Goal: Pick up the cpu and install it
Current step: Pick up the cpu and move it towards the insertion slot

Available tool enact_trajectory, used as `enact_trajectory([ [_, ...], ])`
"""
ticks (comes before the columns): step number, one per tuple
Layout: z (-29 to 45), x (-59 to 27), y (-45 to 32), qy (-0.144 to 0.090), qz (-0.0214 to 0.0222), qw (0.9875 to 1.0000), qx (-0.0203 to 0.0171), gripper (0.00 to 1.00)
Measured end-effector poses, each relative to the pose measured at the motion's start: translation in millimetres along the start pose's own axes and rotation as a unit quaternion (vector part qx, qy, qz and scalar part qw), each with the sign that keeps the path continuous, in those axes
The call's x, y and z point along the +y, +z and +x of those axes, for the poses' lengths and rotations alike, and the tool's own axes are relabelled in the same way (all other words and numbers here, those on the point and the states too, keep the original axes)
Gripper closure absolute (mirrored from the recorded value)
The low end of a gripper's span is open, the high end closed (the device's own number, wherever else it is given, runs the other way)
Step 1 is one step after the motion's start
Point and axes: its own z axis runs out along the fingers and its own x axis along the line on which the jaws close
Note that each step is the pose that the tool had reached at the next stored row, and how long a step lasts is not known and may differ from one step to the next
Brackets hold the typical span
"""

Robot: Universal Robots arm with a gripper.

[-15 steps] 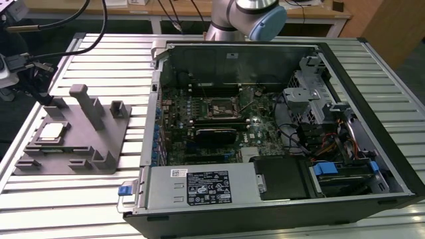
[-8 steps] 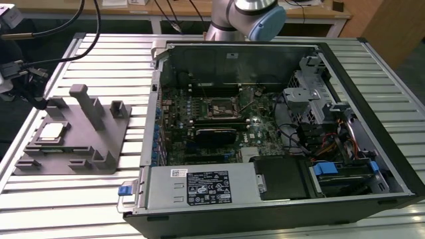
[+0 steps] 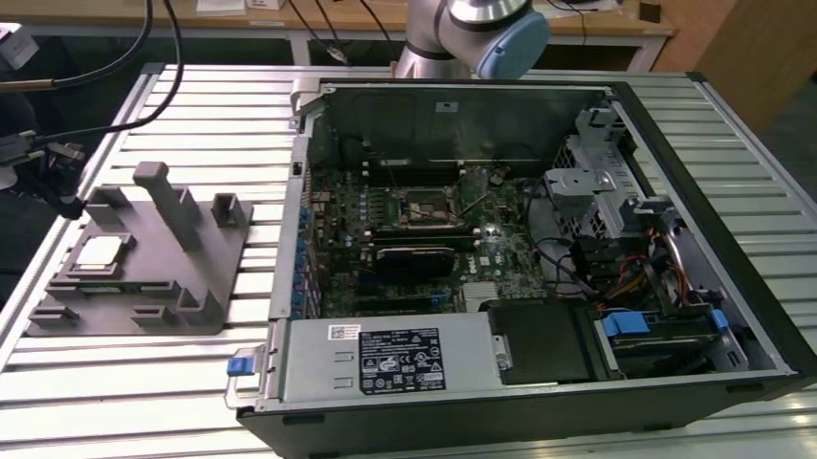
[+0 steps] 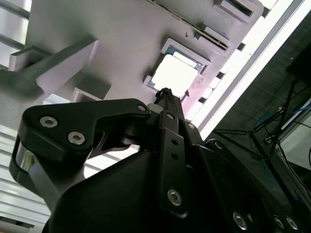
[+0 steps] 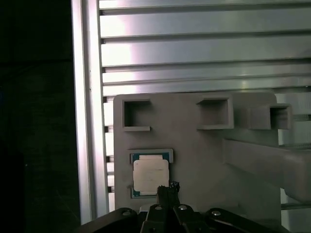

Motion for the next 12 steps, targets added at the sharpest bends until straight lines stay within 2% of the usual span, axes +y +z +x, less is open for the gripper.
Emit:
enact_trajectory([
  [12, 7.0, -1.5, 21.6, -0.005, -0.0001, 1.0000, 0.0003, 0.89],
])
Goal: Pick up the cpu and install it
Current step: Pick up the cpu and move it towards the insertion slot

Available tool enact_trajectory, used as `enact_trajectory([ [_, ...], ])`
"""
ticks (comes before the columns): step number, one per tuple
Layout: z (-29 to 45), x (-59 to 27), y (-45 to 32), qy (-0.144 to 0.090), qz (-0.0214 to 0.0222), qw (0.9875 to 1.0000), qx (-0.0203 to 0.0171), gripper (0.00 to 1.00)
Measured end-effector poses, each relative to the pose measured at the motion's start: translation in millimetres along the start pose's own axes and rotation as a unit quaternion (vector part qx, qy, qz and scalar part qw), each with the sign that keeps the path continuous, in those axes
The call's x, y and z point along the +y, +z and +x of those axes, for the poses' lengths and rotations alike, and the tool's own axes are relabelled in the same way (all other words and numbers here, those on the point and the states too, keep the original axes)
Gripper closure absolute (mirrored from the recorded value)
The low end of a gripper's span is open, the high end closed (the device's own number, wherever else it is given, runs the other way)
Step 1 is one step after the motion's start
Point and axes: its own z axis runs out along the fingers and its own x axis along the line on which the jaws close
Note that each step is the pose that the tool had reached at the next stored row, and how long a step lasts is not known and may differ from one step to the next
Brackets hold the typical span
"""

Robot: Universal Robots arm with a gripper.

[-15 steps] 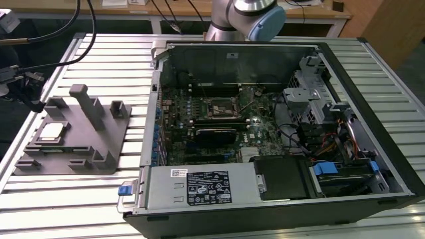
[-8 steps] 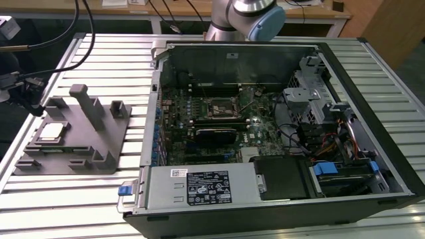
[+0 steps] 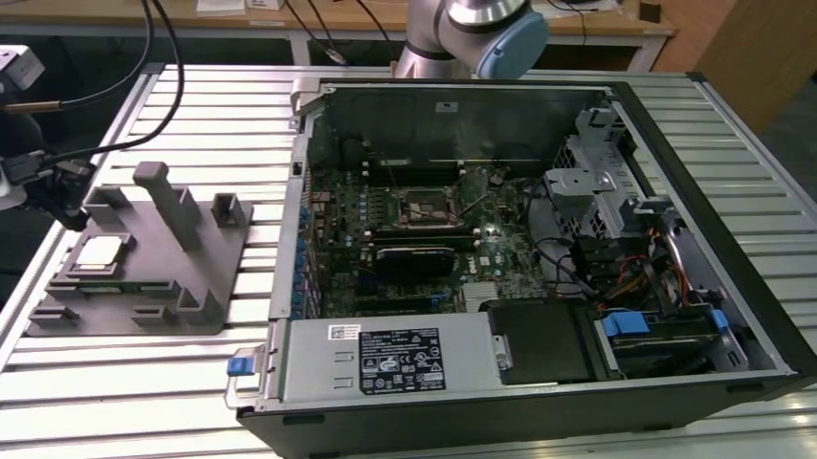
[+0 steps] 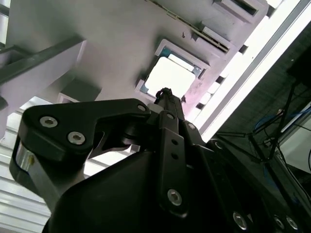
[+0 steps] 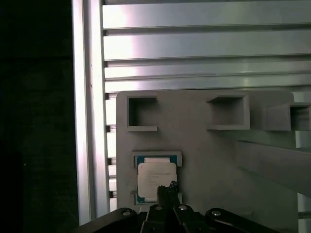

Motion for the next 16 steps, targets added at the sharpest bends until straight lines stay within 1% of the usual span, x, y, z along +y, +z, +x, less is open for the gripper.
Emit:
enact_trajectory([
  [11, 2.6, -1.5, 19.9, -0.003, -0.0001, 1.0000, 0.0001, 0.89],
  [16, 5.2, -2.2, 28.9, -0.004, -0.0002, 1.0000, 0.0002, 0.89],
])
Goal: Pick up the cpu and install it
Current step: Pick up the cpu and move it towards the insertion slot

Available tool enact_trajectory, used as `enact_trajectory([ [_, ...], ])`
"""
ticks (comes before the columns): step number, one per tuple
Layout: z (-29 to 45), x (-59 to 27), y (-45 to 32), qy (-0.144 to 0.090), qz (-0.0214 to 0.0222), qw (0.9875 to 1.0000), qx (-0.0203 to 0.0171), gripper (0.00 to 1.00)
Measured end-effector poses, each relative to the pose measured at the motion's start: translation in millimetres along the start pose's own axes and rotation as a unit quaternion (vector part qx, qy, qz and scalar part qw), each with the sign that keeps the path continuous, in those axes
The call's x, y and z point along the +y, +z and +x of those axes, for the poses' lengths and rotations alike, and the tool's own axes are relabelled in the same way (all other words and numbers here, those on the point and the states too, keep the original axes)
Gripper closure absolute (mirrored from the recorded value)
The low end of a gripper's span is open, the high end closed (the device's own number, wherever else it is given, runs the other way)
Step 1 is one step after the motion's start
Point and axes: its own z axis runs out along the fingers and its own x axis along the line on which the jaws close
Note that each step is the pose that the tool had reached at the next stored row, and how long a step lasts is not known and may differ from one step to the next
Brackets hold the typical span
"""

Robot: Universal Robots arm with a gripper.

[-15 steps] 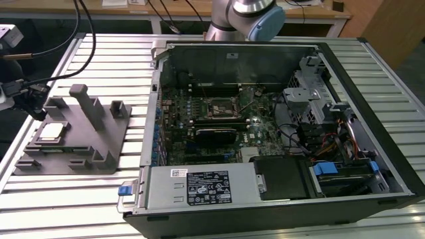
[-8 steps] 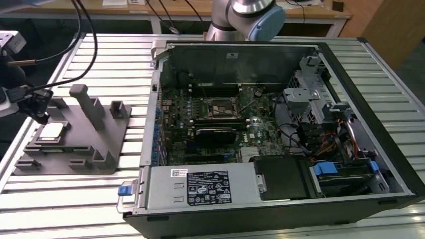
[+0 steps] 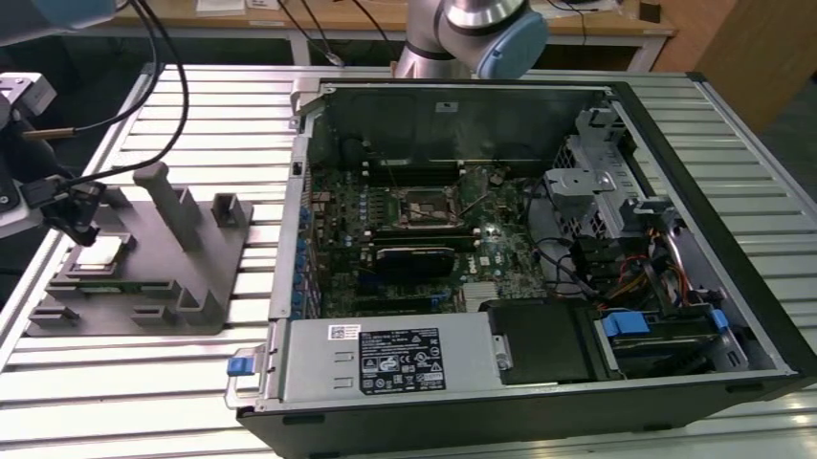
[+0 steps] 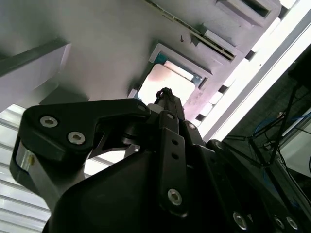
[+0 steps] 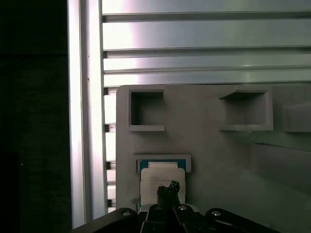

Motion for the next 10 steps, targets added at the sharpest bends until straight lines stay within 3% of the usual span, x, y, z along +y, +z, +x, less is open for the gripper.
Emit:
enact_trajectory([
  [10, 1.4, -0.7, 15.5, -0.001, 0.0001, 1.0000, 0.0002, 0.89],
])
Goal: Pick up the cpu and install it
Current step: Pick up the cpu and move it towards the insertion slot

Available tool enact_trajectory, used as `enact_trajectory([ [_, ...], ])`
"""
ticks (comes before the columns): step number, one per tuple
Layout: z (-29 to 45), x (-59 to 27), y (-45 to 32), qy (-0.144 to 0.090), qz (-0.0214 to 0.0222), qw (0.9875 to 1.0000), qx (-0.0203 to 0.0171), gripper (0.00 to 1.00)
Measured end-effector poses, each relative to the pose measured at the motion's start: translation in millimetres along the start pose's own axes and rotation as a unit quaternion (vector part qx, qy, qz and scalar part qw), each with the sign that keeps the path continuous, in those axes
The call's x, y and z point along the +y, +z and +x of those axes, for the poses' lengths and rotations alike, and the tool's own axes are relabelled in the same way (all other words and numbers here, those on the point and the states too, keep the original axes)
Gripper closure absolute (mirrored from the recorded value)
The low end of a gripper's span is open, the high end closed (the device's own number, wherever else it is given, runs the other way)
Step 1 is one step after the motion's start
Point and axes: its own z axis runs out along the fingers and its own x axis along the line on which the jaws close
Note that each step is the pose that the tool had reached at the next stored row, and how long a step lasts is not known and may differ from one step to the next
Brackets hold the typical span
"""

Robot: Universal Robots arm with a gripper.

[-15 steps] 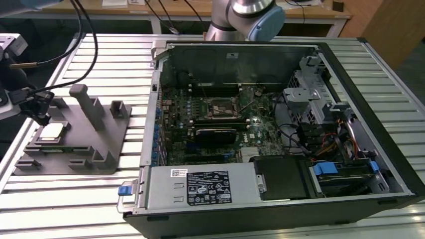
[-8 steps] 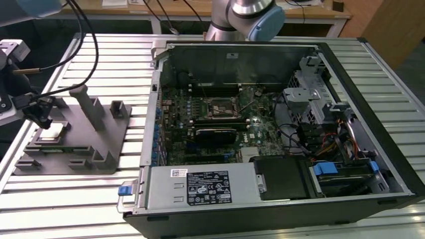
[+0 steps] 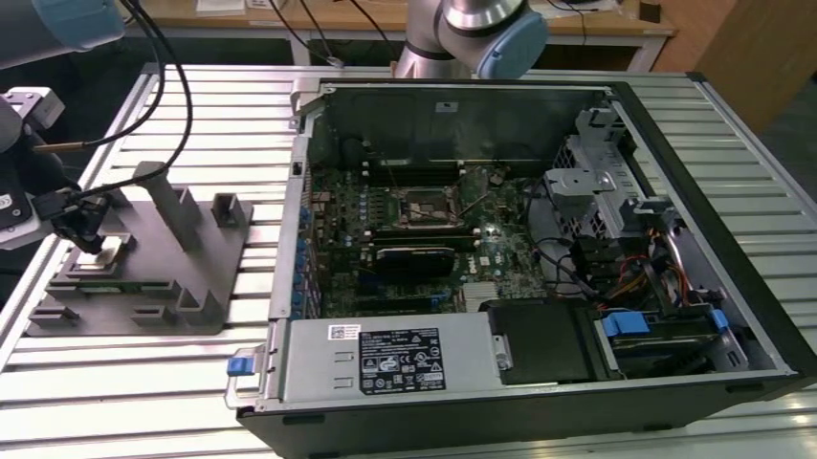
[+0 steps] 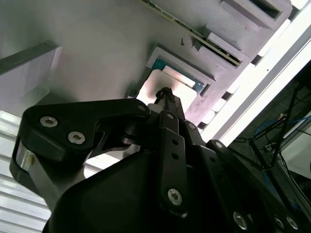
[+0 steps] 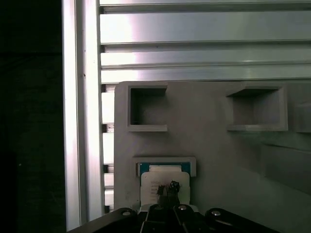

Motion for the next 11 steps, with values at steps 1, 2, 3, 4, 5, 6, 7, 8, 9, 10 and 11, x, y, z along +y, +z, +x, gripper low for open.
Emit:
enact_trajectory([
  [1, 0.0, 0.0, 0.0, 0.000, 0.0000, 1.0000, 0.0000, 0.89],
  [2, 0.0, 0.0, 0.0, 0.000, 0.0000, 1.0000, 0.0000, 0.89],
  [3, -0.1, 0.0, 0.1, 0.000, 0.0000, 1.0000, -0.0001, 0.89],
  [4, -0.1, 0.0, 0.1, 0.000, 0.0001, 1.0000, -0.0001, 0.89],
  [5, -0.1, 0.0, 0.2, 0.000, 0.0000, 1.0000, -0.0001, 0.89],
  [6, -0.1, 0.0, 0.2, 0.000, 0.0001, 1.0000, -0.0001, 0.89],
  [7, -0.1, 0.0, 0.1, 0.000, 0.0001, 1.0000, -0.0001, 0.89],
  [8, -0.1, 0.0, 0.1, 0.000, 0.0001, 1.0000, -0.0001, 0.83],
  [9, -0.1, 0.0, 0.2, 0.000, 0.0001, 1.0000, -0.0001, 0.83],
  [10, -0.1, 0.0, 0.2, 0.000, 0.0002, 1.0000, -0.0001, 0.76],
  [11, -0.1, 0.0, 0.2, 0.000, 0.0002, 1.0000, -0.0001, 0.76],
])
